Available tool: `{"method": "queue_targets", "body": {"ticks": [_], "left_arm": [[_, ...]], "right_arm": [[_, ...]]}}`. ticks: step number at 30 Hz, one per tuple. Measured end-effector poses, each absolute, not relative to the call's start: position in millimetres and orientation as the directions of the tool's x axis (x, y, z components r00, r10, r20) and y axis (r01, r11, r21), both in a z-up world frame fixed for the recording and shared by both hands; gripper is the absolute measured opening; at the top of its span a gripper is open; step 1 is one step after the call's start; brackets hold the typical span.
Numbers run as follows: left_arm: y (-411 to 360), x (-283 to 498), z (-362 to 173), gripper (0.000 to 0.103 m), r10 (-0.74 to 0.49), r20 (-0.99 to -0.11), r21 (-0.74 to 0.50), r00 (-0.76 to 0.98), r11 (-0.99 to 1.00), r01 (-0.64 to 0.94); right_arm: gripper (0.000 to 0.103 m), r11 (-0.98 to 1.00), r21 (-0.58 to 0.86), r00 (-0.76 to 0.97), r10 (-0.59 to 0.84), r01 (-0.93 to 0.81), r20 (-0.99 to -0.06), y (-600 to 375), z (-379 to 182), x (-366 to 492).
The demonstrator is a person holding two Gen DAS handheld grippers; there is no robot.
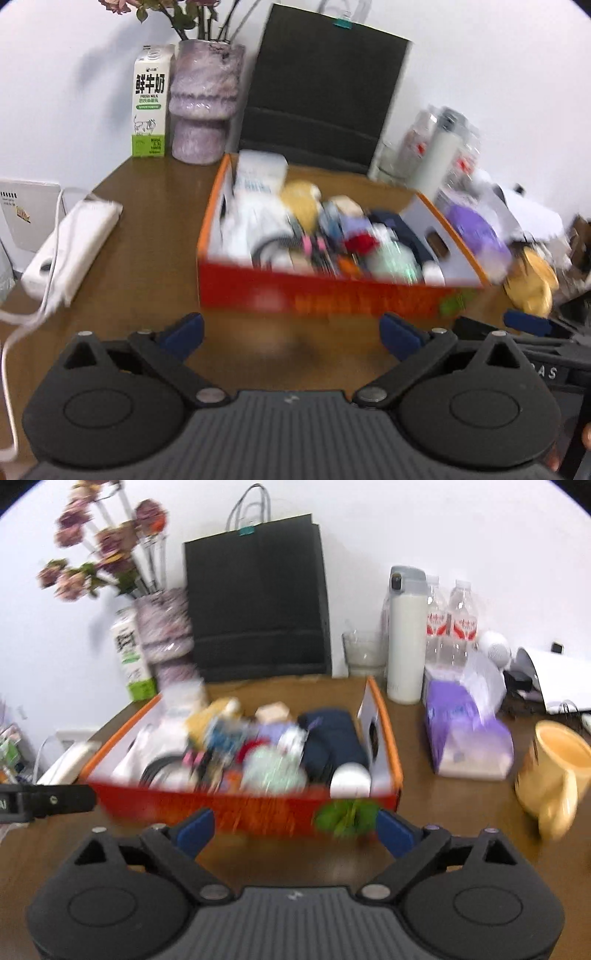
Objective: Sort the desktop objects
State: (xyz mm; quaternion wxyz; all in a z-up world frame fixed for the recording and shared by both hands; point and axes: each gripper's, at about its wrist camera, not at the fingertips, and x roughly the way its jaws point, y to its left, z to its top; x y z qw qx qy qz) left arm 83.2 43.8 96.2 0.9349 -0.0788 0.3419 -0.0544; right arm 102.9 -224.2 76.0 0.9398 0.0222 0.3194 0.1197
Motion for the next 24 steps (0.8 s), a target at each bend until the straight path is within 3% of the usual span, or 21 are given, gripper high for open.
{"method": "queue_targets", "body": {"ticks": [8, 13, 16, 24], "left_arm": [[31.7, -5.1, 56.2, 0.103, -0.063, -0.624, -0.075, 0.779, 0.997, 0.021], [34.3, -37.8, 35.8, 0.103, -0.053, -0.636, -0.061, 0.77, 0.998, 0.018], [37.2, -41.7, 28.1, 0.103, -0.078, -0.647, -0.1, 0.758, 0.995, 0.017], [18.6, -23.1, 18.2, 0.103, -0.035, -0.642, 0.01, 0.766, 0.999, 0.053]], "right_arm": [[0.099, 0.959, 0.123, 0.764, 0.277, -0.254, -0.583, -218.0, 46.7, 9.9], [0.1, 0.953, 0.18, 0.719, 0.302, -0.243, -0.626, -220.5, 21.7, -29.4], [0.1, 0.962, 0.086, 0.739, 0.254, -0.258, -0.624, -213.0, 18.0, -40.5], [0.103, 0.971, 0.02, 0.733, 0.193, -0.237, -0.652, -203.3, 12.6, -21.4]]}}
